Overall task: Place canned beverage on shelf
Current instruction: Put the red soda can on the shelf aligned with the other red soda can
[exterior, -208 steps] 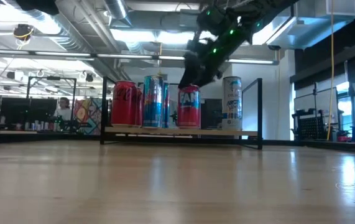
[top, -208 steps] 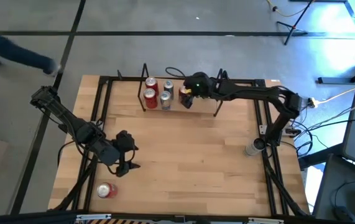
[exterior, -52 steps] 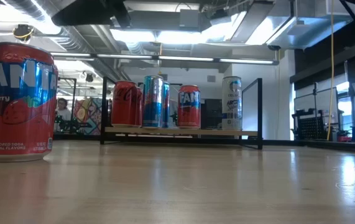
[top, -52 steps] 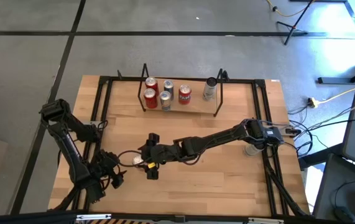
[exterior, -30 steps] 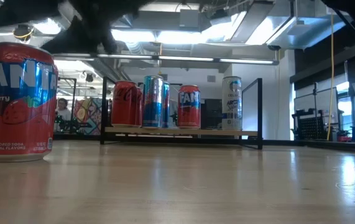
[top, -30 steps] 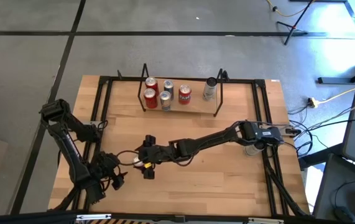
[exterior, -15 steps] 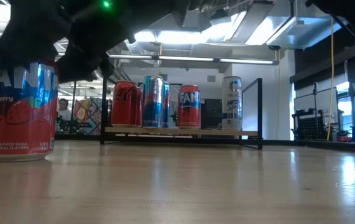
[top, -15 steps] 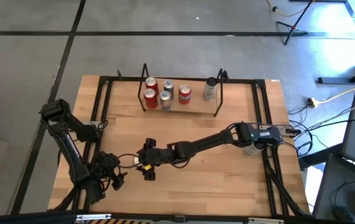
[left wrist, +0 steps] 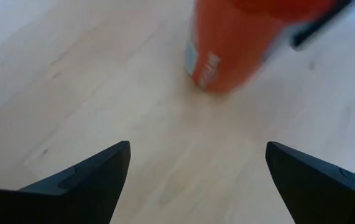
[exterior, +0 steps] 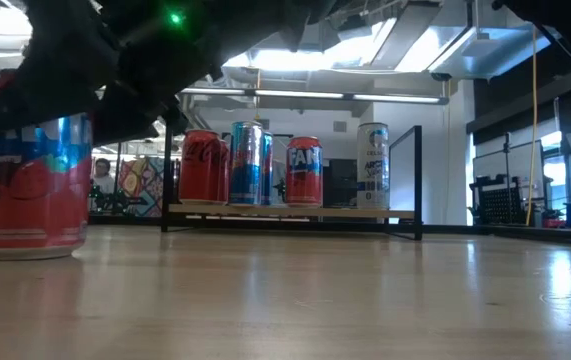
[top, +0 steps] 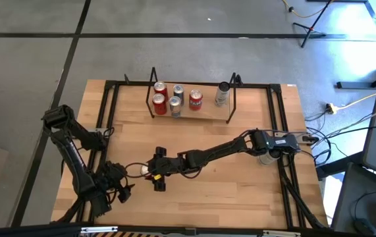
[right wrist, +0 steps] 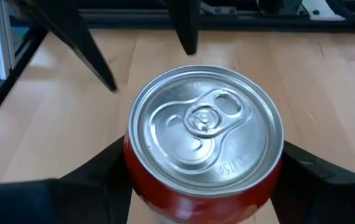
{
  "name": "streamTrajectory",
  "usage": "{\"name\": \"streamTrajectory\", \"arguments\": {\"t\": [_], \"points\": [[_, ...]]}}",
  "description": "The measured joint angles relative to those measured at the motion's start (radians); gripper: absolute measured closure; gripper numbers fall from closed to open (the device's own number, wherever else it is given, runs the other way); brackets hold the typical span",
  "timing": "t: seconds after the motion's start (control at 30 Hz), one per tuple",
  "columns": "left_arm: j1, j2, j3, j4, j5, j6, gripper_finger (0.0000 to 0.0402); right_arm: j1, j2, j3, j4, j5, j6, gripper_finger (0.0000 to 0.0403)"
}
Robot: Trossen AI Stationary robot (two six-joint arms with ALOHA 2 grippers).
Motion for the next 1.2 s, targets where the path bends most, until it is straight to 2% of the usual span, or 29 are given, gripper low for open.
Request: {"name": "streamTrajectory", "arguments": {"t": [0.17,0.3,0.5,0.7,0.9,1.07,1.2], "points": [[0.0,0.0,0.097,-0.1,0.014,0.102,0.003,0.001,-0.047,-0.002,-0.056,0.0,-0.037,0.0139],[0.0,-0.001,0.186,-0.175,0.011,0.153,0.003,-0.004,-0.143,-0.002,-0.162,-0.001,-0.064,0.0139],[0.0,-0.007,0.271,-0.185,0.009,0.21,0.003,-0.039,-0.286,0.002,-0.294,-0.003,-0.126,0.0139],[0.008,-0.076,0.276,-0.181,0.004,0.217,0.003,-0.125,-0.36,0.0,-0.456,-0.056,-0.175,0.0139],[0.029,-0.175,0.276,-0.184,-0.088,0.228,0.003,-0.232,-0.371,0.0,-0.591,-0.122,-0.234,0.0139],[0.058,-0.235,0.276,-0.192,-0.158,0.257,0.003,-0.314,-0.374,-0.027,-0.603,-0.201,-0.257,0.0139],[0.084,-0.256,0.276,-0.205,-0.168,0.288,0.003,-0.354,-0.371,-0.077,-0.629,-0.266,-0.257,0.0139]]}}
